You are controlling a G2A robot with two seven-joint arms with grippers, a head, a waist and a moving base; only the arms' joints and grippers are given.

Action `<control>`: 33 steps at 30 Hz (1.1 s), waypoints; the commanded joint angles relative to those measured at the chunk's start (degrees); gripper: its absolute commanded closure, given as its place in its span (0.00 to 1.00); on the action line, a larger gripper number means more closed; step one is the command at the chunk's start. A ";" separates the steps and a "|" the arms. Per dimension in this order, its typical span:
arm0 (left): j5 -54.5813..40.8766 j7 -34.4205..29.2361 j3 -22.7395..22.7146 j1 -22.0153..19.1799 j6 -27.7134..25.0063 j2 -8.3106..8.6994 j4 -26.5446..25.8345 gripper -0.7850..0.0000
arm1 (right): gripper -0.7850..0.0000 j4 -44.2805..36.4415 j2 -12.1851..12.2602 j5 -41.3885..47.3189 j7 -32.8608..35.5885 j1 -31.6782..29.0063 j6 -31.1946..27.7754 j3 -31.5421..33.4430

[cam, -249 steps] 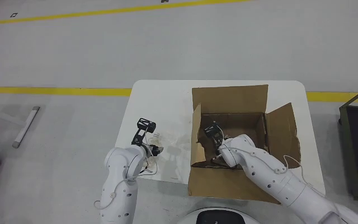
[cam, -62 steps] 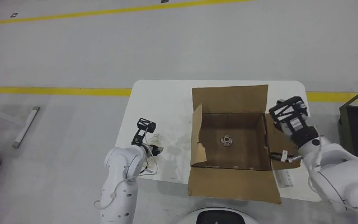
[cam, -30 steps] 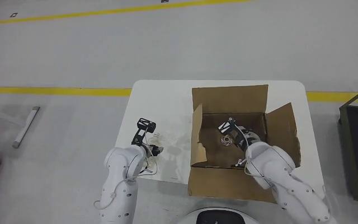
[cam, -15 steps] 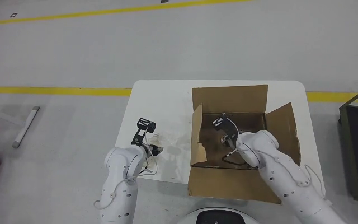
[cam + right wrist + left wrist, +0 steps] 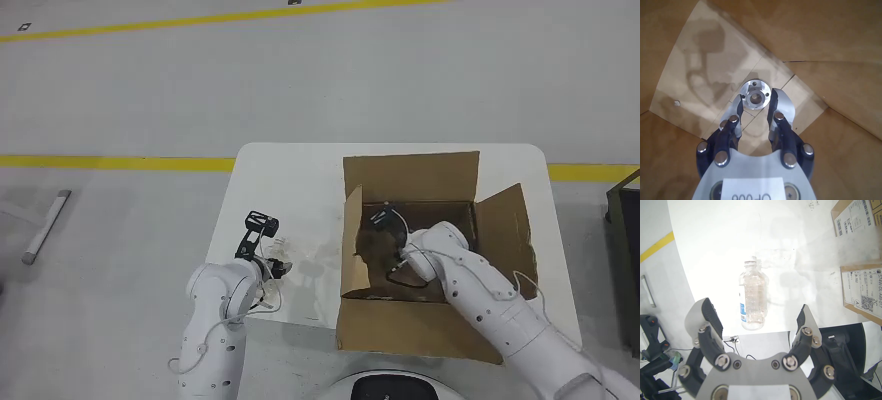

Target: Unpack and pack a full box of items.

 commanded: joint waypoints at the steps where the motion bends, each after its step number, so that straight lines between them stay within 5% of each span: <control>1: 0.00 0.00 0.00 0.00 0.00 0.00 0.00 0.00 | 0.58 1.37 -0.24 0.39 -0.57 0.43 -0.11 -0.29; 23: 0.00 0.00 0.00 0.00 0.00 0.00 0.00 0.00 | 0.62 9.15 -2.27 0.74 -3.54 3.04 0.33 -2.14; 26: 0.00 0.00 0.00 0.00 0.00 0.00 0.00 0.00 | 0.71 9.19 -2.34 0.51 -3.58 3.00 0.26 -2.00; 29: 0.00 0.00 0.00 0.00 0.00 0.00 0.00 0.00 | 0.99 9.35 -2.40 0.29 -3.66 2.91 0.26 -1.79; 33: 0.00 0.00 0.00 0.00 0.00 0.00 0.00 0.00 | 1.00 7.86 -2.36 -0.15 -3.26 2.45 0.46 -1.36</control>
